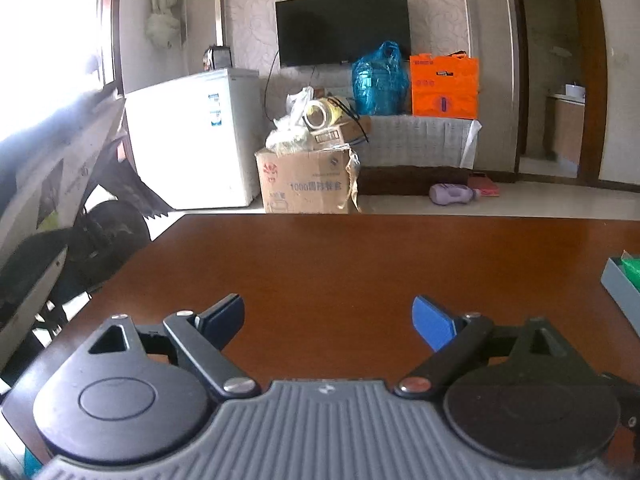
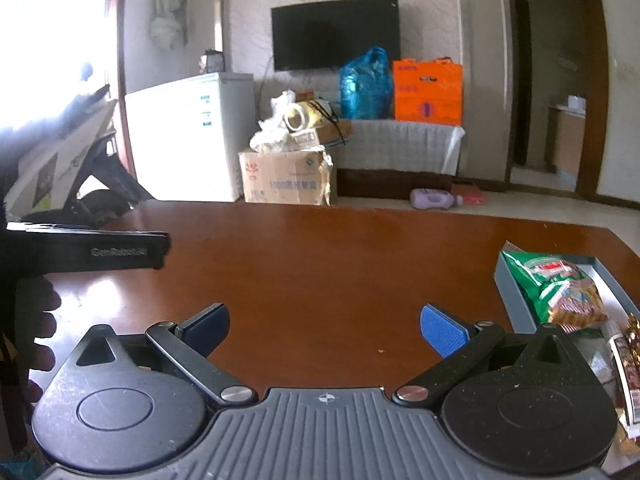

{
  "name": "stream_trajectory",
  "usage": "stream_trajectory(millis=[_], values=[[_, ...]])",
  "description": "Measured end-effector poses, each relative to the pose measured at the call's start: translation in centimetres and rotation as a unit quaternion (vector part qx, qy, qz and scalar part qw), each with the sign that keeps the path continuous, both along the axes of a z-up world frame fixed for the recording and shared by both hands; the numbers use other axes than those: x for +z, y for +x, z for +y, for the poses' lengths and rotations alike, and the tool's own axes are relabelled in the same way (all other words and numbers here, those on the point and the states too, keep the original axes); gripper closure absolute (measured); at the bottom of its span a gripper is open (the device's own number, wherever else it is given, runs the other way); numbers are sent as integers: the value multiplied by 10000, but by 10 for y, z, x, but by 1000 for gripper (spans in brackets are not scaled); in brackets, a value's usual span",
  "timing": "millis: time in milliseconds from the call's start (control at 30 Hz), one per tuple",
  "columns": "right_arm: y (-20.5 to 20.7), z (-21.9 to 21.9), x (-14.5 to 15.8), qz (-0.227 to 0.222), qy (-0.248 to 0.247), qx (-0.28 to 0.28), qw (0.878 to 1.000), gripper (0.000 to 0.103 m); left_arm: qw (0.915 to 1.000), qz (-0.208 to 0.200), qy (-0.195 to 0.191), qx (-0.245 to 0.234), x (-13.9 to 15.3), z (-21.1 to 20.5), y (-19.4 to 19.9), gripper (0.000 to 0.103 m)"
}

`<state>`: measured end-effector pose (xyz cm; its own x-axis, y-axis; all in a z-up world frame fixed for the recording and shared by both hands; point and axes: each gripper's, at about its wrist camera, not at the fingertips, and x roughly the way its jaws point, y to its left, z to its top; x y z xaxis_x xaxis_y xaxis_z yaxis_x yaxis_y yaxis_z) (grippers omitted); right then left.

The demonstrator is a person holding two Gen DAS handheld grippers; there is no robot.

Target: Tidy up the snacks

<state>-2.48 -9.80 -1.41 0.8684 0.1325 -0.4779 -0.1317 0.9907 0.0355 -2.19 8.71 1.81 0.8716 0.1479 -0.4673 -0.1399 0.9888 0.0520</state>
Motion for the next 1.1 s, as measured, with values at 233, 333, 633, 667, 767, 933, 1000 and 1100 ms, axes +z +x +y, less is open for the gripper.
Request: stream_trajectory(millis=[233, 333, 633, 667, 767, 933, 1000, 1100], values=[[-4, 0, -7, 164, -64, 30, 9998, 0, 9998, 177, -73, -84, -2, -4, 15, 11], [-5, 4, -10, 234, -232, 112, 9994, 0, 9997, 210, -63, -130, -3, -10, 21, 11], [-3, 6, -15, 429, -382, 179, 9982, 0, 9996, 258, 18, -58, -8, -20, 32, 11], [-3, 6, -15, 441, -385, 177, 9981, 0, 9996, 266, 35, -64, -9, -21, 33, 11], [-3, 5, -15, 488, -382, 171, 9979, 0, 9995, 287, 71, -66, -11, -22, 35, 11], [0, 3, -14, 523, -386, 160, 9978, 0, 9995, 295, 84, -69, -12, -22, 36, 11], [0, 2, -14, 531, -394, 161, 9977, 0, 9995, 301, 101, -96, -14, -22, 37, 11], [1, 1, -14, 537, -393, 145, 9977, 0, 9994, 310, 129, -130, -17, -23, 39, 11]])
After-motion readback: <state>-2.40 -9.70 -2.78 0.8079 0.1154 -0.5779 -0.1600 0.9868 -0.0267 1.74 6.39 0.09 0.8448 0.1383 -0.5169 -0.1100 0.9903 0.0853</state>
